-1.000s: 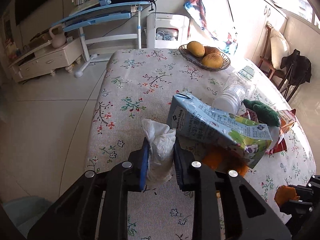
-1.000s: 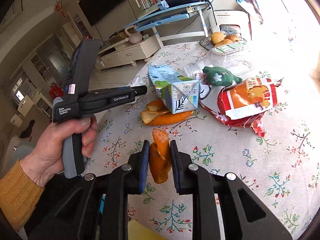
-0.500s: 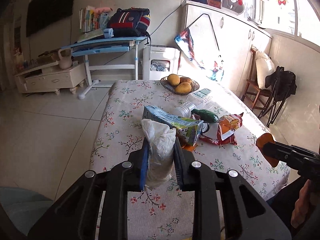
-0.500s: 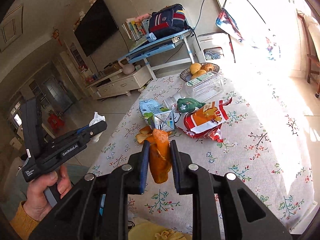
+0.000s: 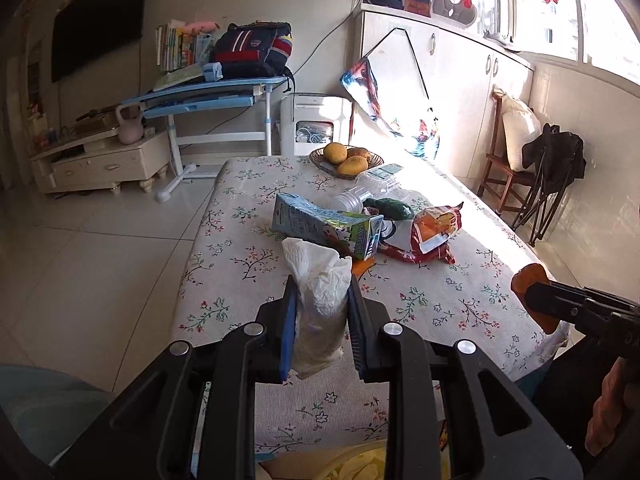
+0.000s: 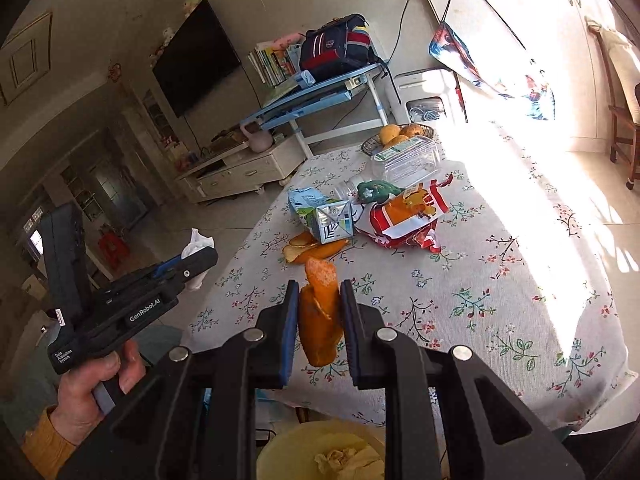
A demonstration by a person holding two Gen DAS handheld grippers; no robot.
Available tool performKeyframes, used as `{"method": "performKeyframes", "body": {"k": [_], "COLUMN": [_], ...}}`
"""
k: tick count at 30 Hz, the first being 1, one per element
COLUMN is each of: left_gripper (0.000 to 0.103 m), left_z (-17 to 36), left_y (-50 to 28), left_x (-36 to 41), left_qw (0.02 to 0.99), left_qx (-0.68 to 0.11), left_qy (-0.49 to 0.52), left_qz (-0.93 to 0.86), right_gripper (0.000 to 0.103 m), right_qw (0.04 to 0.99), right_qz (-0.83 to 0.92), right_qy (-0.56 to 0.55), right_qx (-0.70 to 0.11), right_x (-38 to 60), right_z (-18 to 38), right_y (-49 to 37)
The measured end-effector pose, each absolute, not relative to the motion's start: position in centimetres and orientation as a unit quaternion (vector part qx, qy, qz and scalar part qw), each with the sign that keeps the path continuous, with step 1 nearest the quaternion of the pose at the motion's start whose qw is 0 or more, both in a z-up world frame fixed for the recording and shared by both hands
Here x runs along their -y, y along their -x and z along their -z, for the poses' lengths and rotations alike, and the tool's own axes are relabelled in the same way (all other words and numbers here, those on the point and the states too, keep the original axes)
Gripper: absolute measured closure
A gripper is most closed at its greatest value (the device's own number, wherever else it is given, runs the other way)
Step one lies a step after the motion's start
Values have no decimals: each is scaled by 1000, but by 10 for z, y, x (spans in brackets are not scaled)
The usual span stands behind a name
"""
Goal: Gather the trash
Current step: 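Carry the tissue and orange peel over the yellow basin and open both tools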
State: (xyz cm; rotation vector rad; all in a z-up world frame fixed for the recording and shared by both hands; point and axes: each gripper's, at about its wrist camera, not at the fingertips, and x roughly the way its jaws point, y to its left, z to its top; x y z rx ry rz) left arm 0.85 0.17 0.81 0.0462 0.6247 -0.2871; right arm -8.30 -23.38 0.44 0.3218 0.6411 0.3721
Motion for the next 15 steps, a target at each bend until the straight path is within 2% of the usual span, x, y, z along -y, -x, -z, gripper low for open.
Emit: {"method": "performKeyframes", "body": {"k": [15], "left_gripper": [81], "left_z": [0], "left_y": [32], "left_x": [0], "left_qw": [939], "left_qx": [-312], "left_qy": [-20], "left_qz": [146], "right_gripper": [82], "right_qw": [893], "right_qz": [-222], "right_qy": [-124], "right_qx": [-371], "right_x": [201], "right_z": [26], "right_y": [133]}}
